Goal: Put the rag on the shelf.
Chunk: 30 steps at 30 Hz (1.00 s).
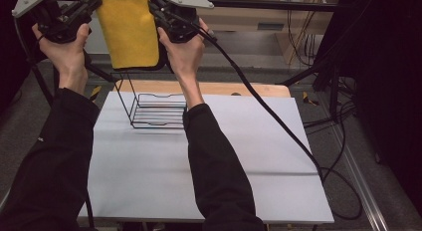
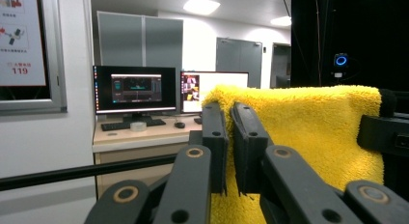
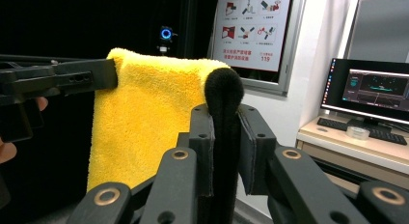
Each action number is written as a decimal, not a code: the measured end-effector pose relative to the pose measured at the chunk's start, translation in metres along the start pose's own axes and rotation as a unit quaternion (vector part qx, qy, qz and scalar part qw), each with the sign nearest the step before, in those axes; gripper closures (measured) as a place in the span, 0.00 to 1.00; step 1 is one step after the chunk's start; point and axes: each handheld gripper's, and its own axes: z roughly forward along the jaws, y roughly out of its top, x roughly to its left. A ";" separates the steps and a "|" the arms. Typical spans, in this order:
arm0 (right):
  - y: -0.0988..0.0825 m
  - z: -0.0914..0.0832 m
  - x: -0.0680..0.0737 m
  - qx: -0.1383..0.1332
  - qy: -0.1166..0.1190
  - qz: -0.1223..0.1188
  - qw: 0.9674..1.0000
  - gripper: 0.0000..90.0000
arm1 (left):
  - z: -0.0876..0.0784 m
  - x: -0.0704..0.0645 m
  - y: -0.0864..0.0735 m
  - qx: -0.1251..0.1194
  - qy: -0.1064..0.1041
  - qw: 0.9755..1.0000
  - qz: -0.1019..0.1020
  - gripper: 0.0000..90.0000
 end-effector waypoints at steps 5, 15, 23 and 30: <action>-0.006 0.009 -0.003 0.003 -0.005 0.000 1.000 0.87 | 0.007 0.005 -0.006 0.002 0.003 1.000 0.001 0.94; -0.028 0.016 -0.006 0.031 -0.005 -0.014 0.999 0.87 | 0.010 0.014 -0.036 0.015 -0.010 1.000 -0.003 0.94; -0.047 0.012 -0.007 0.050 0.003 -0.018 0.999 0.87 | 0.003 0.013 -0.056 0.032 -0.019 0.999 0.004 0.94; -0.062 0.008 -0.007 0.071 0.010 -0.014 0.997 0.87 | -0.001 0.012 -0.068 0.050 -0.026 0.998 0.017 0.94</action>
